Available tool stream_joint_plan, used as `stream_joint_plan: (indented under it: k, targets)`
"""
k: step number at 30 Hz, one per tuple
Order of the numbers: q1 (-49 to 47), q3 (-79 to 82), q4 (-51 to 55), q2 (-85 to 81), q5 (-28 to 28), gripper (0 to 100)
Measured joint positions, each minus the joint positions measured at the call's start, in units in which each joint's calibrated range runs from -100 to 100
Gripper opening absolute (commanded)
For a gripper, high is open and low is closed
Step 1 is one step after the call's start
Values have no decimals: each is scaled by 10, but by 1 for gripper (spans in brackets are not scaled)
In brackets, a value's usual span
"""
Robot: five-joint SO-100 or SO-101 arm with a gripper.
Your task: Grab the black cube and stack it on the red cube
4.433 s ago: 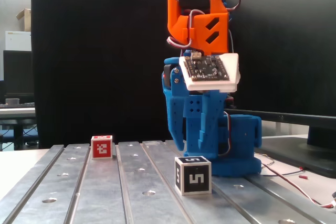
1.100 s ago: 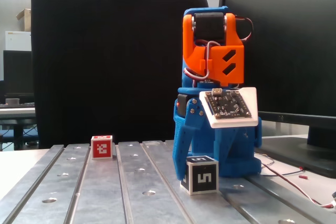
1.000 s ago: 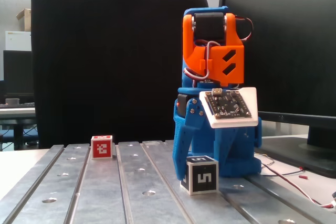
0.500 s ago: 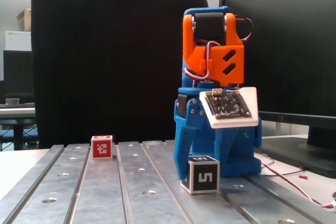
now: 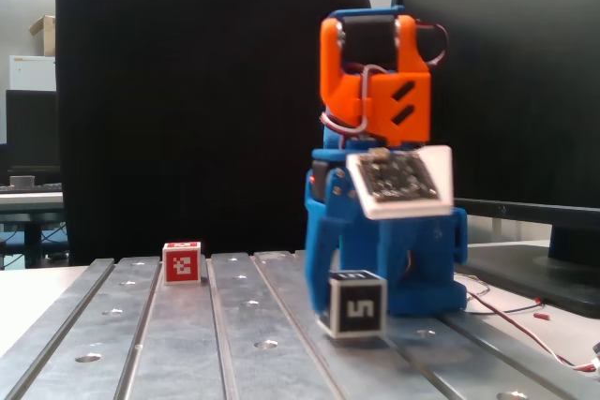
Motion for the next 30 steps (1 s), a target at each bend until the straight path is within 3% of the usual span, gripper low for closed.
stream_joint_plan:
  k: [16,23,30]
  targets:
    - [204,-108,69,7,154,15]
    - [339,-186,70,125,234,15]
    - [399,-341,97,276,291,15]
